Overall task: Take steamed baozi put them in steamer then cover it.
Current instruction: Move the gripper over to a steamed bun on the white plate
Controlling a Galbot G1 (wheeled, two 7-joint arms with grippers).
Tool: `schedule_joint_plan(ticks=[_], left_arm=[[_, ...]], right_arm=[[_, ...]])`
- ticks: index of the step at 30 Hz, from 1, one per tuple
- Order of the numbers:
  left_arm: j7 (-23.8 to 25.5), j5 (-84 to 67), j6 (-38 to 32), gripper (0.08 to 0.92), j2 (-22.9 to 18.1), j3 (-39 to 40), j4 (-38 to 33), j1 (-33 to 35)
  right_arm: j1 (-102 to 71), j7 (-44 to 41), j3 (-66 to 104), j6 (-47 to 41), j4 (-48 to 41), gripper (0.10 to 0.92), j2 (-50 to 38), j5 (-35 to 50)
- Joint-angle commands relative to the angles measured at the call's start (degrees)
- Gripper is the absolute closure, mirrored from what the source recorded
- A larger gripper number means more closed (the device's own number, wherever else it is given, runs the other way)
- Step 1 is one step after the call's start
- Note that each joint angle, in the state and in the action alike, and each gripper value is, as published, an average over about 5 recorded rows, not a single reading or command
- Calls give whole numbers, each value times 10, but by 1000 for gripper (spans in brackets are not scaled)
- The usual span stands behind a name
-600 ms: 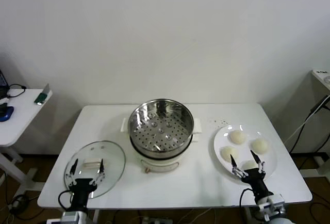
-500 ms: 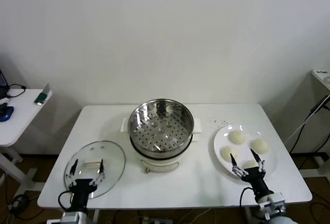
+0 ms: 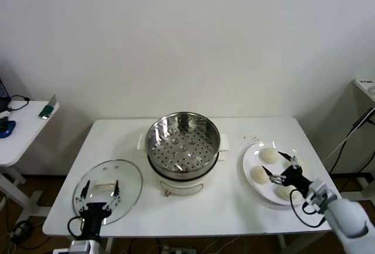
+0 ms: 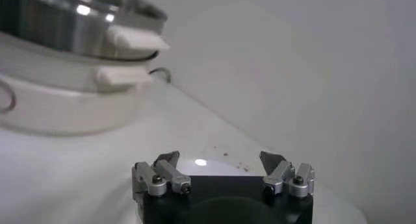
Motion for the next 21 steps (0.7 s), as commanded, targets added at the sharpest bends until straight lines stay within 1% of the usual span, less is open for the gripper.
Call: schedule_joint_plan(ticks=[1, 4, 7, 11, 14, 21], left_arm=[[-2, -11, 5, 177, 2, 2, 1, -1], [-1, -24, 5, 177, 5, 2, 4, -2], [0, -59, 14, 177, 8, 2, 3, -1], [0, -76, 18, 177, 11, -2, 7, -3], [0, -80, 18, 177, 13, -2, 11, -4], [0, -76, 19, 177, 13, -4, 15, -5]], right_arm=[[181, -176, -124, -29, -88, 203, -131, -41], [303, -252, -221, -6, -153, 203, -129, -105], [411, -281, -334, 11, -202, 203, -123, -147], [548, -297, -490, 17, -244, 203, -110, -147], [614, -305, -571, 19, -283, 203, -79, -142], [663, -317, -638, 35, -386, 203, 23, -165]])
